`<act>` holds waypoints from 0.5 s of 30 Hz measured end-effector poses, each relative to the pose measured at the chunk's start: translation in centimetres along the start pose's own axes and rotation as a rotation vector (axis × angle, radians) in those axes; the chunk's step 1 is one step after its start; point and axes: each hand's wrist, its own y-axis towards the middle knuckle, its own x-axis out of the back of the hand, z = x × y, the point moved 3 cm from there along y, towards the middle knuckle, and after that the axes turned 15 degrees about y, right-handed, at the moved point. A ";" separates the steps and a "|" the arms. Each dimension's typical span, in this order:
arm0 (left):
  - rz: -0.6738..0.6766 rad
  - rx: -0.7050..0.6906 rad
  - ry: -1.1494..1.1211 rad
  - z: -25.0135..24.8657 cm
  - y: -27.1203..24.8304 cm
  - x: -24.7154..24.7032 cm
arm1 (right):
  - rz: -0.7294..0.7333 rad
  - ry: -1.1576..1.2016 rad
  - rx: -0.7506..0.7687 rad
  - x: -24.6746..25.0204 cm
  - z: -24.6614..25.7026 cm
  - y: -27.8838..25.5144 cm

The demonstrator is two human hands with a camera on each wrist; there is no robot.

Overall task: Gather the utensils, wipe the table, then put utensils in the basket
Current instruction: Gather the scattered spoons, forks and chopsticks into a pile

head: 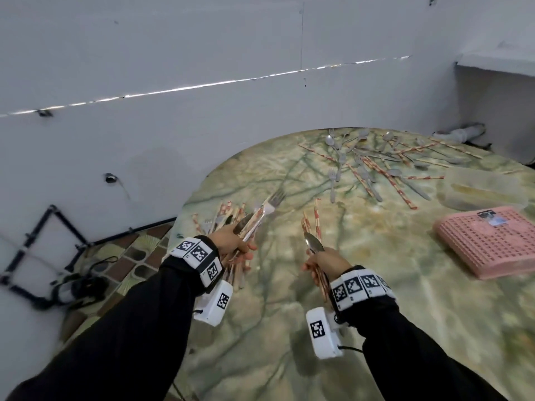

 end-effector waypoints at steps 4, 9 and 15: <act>-0.026 0.009 0.071 2.1 -1.6 2.8 | 0.024 0.044 0.017 -3.6 -1.3 0.0; -0.045 0.067 0.115 4.7 -1.3 3.7 | 0.050 0.006 -0.044 -5.9 -2.4 0.1; -0.130 0.098 -0.050 5.5 -0.3 2.3 | 0.015 -0.051 -0.084 -6.9 -2.9 1.8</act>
